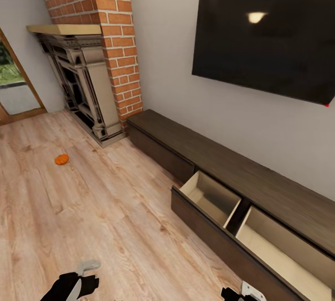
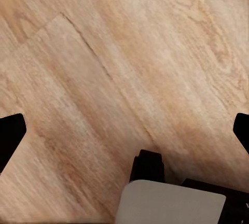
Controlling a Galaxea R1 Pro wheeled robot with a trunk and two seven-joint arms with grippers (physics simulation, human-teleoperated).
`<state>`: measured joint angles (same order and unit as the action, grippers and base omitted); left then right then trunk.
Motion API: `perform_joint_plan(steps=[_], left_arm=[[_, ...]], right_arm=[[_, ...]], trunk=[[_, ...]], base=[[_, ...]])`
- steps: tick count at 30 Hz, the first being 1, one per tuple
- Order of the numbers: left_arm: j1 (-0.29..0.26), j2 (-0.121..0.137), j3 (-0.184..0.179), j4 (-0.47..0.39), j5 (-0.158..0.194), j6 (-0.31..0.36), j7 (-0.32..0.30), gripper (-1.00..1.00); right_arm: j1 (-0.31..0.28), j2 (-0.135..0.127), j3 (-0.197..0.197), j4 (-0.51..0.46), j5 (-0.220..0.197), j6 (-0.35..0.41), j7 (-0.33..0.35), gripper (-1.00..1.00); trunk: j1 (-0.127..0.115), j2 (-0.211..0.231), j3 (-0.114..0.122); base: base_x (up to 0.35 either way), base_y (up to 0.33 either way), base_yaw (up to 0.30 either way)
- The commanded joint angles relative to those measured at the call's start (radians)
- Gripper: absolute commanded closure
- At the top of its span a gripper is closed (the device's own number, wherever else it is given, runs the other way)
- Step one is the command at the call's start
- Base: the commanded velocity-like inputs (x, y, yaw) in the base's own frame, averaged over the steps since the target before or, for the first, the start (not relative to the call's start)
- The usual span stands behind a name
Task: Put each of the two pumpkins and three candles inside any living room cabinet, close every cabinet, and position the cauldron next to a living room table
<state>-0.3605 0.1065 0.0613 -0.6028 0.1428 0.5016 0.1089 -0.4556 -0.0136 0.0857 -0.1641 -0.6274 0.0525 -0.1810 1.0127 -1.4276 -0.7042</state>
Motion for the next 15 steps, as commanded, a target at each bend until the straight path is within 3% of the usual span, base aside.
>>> perform_joint_plan(steps=[1,9,15], left_arm=[[0.000,0.000,0.000,0.000,0.000,0.000,0.000,-1.00],[0.000,0.002,0.000,0.000,0.001,0.000,0.000,-1.00],[0.000,0.003,0.000,0.000,0.001,-0.001,0.000,-1.00]], right_arm=[[0.000,0.000,0.000,0.000,0.000,0.000,0.000,-1.00],[0.000,0.001,0.000,0.000,0.000,-0.002,0.000,-1.00],[0.000,0.001,0.001,0.000,0.000,-0.002,0.000,-1.00]], trunk=[[0.000,0.000,0.000],[0.000,0.000,0.000],[0.000,0.000,0.000]], base=[[0.000,0.000,0.291],[0.014,0.007,0.291],[0.153,0.133,0.291]])
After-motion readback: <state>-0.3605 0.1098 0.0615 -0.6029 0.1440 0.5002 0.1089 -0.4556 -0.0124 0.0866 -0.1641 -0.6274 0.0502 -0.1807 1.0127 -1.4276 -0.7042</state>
